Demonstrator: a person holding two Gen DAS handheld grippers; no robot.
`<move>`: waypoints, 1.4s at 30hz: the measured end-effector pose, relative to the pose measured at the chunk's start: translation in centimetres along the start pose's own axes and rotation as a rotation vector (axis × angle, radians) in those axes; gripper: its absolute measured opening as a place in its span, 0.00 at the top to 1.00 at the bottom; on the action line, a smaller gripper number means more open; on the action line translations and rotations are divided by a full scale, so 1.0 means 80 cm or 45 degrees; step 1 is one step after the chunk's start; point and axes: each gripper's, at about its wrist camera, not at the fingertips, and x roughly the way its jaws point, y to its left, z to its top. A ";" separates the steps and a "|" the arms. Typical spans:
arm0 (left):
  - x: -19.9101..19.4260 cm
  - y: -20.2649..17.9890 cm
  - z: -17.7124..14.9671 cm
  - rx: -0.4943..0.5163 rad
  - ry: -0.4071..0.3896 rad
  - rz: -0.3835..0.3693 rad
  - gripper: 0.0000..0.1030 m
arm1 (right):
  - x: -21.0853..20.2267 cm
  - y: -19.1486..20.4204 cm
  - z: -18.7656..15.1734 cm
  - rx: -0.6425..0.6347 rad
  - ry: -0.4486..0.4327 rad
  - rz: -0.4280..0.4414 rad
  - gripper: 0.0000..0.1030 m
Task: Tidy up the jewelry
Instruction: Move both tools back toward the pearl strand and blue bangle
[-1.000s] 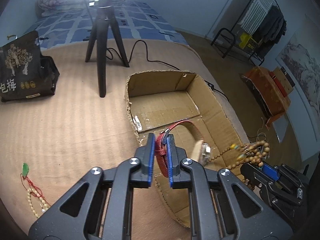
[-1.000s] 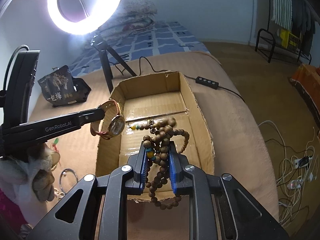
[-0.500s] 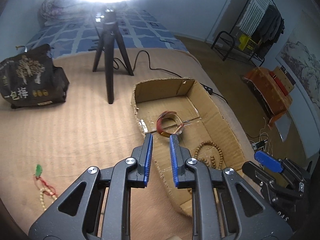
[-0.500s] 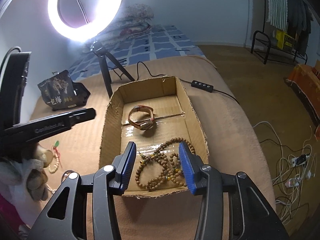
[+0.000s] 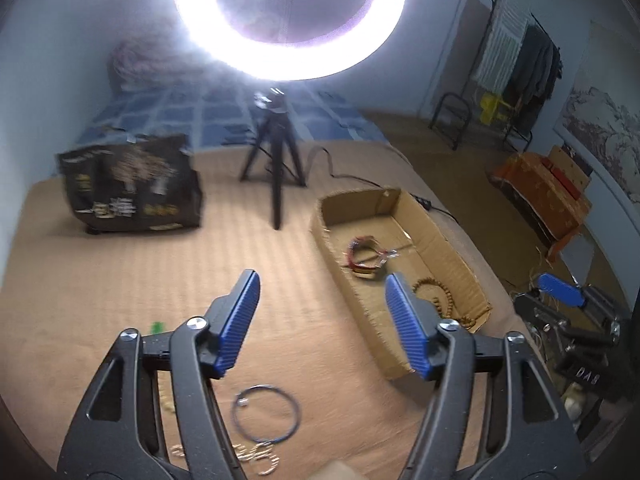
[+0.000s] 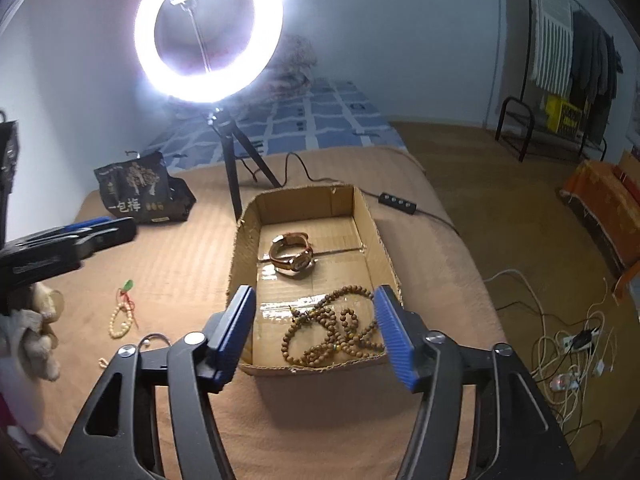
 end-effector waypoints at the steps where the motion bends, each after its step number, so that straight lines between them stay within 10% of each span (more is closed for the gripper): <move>1: -0.009 0.006 -0.002 -0.002 -0.002 0.016 0.29 | -0.006 0.004 -0.001 -0.011 -0.014 -0.005 0.37; 5: -0.049 0.040 -0.016 -0.031 -0.040 0.077 0.24 | -0.021 0.020 -0.006 -0.026 -0.069 0.007 0.23; 16: -0.093 0.126 -0.083 -0.105 0.037 0.181 0.24 | -0.011 0.073 -0.032 -0.108 -0.002 0.154 0.22; 42: -0.030 0.184 -0.173 -0.195 0.313 0.015 0.45 | 0.081 0.191 -0.089 -0.330 0.280 0.402 0.22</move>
